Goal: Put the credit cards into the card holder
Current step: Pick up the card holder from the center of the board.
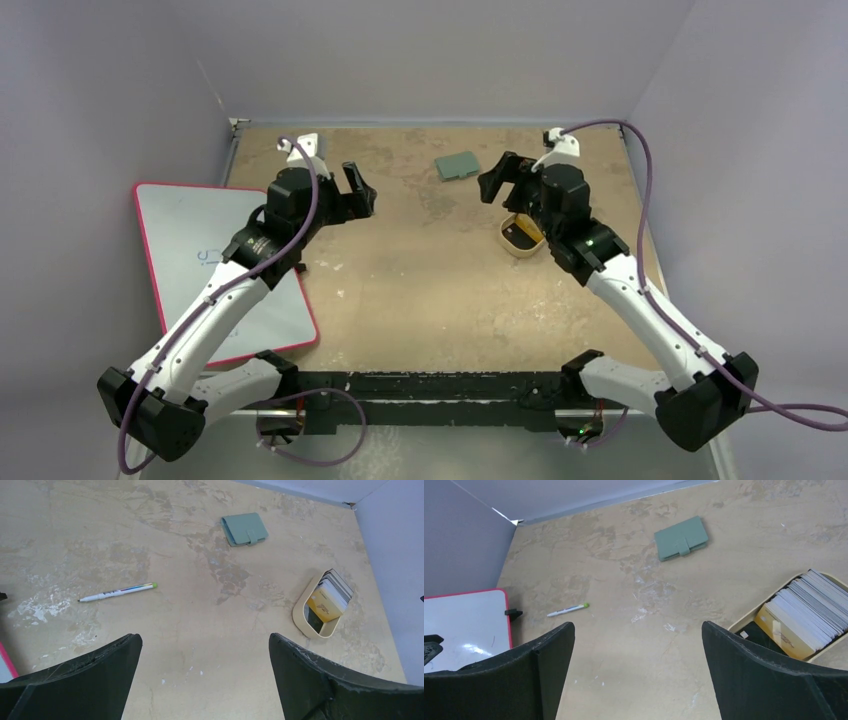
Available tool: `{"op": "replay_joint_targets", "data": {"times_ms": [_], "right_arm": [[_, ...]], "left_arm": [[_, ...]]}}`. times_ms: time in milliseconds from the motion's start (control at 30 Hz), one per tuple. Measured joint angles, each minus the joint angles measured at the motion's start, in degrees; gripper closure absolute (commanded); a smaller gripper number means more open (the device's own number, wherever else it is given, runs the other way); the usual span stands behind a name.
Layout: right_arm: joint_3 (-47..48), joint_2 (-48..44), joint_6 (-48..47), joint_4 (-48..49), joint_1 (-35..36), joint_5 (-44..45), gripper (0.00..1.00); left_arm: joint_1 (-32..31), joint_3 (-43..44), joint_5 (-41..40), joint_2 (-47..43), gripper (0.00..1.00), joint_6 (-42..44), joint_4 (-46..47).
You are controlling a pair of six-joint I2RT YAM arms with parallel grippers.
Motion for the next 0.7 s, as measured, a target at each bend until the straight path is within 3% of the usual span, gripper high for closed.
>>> {"op": "replay_joint_targets", "data": {"times_ms": [200,400,533,633,700], "right_arm": [[0.22,4.85,-1.64,4.2,0.0,1.68,0.03],[5.31,18.4,-7.08,7.56,-0.13,7.76,0.06],[12.09,29.62,-10.95,8.94,-0.68,9.22,0.38],[18.45,38.53,-12.96,9.77,-1.9,8.72,0.51],[23.19,44.37,-13.44,9.79,-3.34,7.34,0.55]], "left_arm": [[0.0,-0.02,-0.42,0.0,0.01,0.04,-0.5],[0.0,-4.37,-0.48,-2.21,0.01,-1.07,-0.44],[0.0,-6.75,-1.73,-2.82,0.01,-1.64,-2.01],[0.0,-6.82,-4.85,-2.73,0.0,-2.64,-3.37],[0.0,-6.82,-6.54,-2.75,0.02,-2.86,-4.24]]}}
